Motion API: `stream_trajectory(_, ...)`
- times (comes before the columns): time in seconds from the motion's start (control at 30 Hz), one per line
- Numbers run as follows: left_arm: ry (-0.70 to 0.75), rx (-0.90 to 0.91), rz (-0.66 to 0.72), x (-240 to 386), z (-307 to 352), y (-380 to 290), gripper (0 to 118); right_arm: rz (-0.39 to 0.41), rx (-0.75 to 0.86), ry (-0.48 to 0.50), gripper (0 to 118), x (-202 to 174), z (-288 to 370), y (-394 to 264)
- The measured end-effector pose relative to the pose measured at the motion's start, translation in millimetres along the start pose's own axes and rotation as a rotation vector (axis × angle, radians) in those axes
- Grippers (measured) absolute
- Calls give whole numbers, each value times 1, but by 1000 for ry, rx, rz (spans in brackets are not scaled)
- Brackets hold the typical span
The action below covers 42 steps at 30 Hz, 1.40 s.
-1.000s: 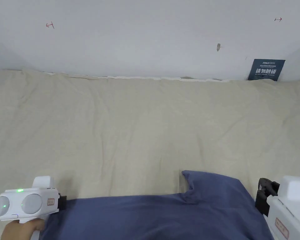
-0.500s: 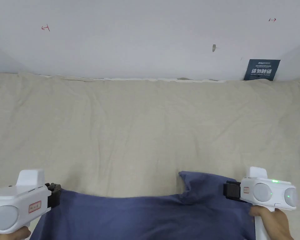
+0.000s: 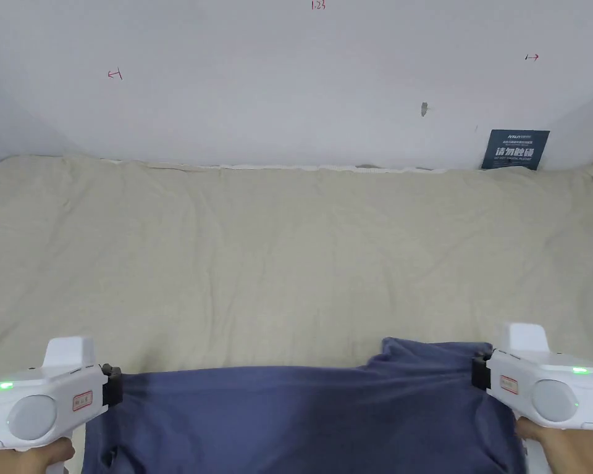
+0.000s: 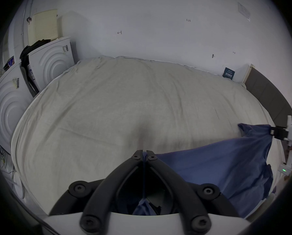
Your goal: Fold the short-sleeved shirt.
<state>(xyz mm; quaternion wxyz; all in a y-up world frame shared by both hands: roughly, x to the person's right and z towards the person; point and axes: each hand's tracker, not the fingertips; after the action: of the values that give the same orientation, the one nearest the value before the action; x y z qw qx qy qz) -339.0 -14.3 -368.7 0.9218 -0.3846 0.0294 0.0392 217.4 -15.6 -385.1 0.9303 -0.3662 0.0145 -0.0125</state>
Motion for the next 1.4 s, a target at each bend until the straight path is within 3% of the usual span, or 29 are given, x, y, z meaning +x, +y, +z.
stream_trajectory(0.17, 23, 3, 21, 1, 43, -27, 2, -48, 74, 70, 3, 14, 85, -29)
stream_trajectory(0.4, 42, -40, 36, -18, 73, -79, 2, -72, 44, 134, 3, 17, 146, -98)
stream_trajectory(0.67, 49, -143, 73, -30, 76, -149, 2, -90, -105, 56, 3, 18, 142, -186)
stream_trajectory(0.87, 81, -234, 26, -20, 66, -172, 4, -133, -191, -2, 5, 15, 120, -211)
stream_trajectory(1.0, 92, -202, 62, -15, 75, -161, 33, -115, -168, -43, 21, 4, 132, -195)
stream_trajectory(1.03, 83, -175, 93, -15, 80, -155, 75, -96, -149, -67, 54, 2, 137, -186)
stream_trajectory(1.07, 63, -144, 120, -14, 86, -151, 102, -76, -117, -79, 80, -1, 144, -177)
stream_trajectory(1.1, 45, -94, 141, -12, 94, -144, 118, -64, -70, -81, 97, -3, 151, -169)
stream_trajectory(1.13, 25, -11, 161, -7, 108, -134, 118, -49, 0, -81, 107, -8, 161, -156)
stream_trajectory(1.4, -59, 418, 118, 46, 186, -69, 114, -6, 403, -53, 107, -47, 233, -71)
